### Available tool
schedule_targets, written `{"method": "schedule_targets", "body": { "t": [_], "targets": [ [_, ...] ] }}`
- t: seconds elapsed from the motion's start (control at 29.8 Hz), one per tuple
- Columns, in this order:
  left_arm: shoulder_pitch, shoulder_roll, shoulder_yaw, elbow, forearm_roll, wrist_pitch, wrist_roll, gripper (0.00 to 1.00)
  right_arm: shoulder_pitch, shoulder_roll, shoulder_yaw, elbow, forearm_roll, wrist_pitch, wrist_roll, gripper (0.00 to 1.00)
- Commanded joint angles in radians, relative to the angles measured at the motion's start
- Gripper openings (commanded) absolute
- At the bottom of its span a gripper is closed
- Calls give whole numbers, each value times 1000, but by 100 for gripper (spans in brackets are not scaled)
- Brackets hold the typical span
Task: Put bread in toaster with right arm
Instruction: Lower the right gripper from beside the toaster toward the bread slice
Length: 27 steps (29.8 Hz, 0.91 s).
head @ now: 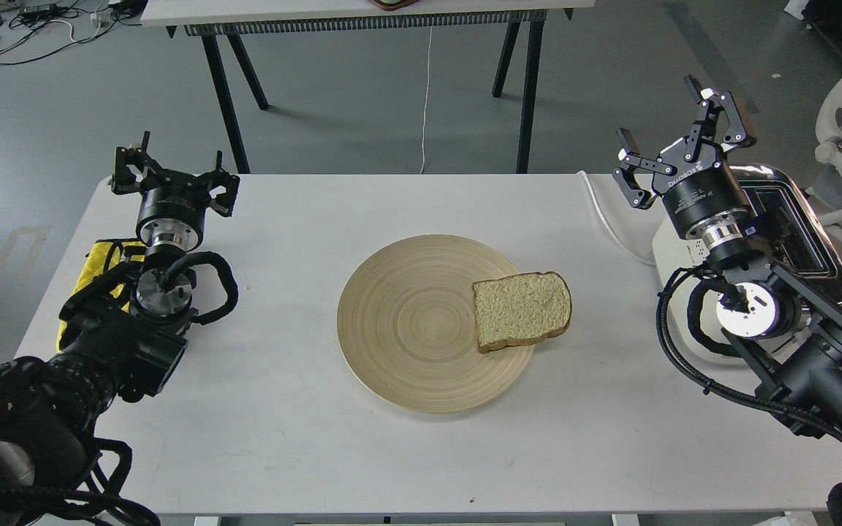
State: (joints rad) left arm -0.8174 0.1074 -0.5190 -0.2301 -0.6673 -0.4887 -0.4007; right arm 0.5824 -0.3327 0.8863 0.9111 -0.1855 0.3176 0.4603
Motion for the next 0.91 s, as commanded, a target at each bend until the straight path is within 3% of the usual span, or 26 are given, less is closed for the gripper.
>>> {"method": "schedule_targets", "body": {
  "t": [0.0, 0.27, 0.37, 0.5, 0.57, 0.74, 0.87],
  "targets": [
    [0, 0, 1, 0, 0, 0, 0, 100, -1, 0, -1, 6, 0, 0, 1, 100],
    [0, 0, 1, 0, 0, 0, -1, 100, 10, -14, -32, 21, -29, -37, 3, 100],
    [0, 0, 1, 0, 0, 0, -1, 100, 26, -26, -62, 60, -170, -222, 3, 100],
    [0, 0, 1, 0, 0, 0, -1, 100, 33, -40, -131, 104, -515, -565, 0, 100],
    [0, 0, 1, 0, 0, 0, -1, 100, 34, -37, -202, 101, -645, -673, -2, 100],
    [0, 0, 1, 0, 0, 0, -1, 100, 24, -45, -407, 101, -733, -806, -25, 100],
    [0, 0, 1, 0, 0, 0, -1, 100, -10, -83, -524, 103, -727, -806, -26, 100]
  ]
}}
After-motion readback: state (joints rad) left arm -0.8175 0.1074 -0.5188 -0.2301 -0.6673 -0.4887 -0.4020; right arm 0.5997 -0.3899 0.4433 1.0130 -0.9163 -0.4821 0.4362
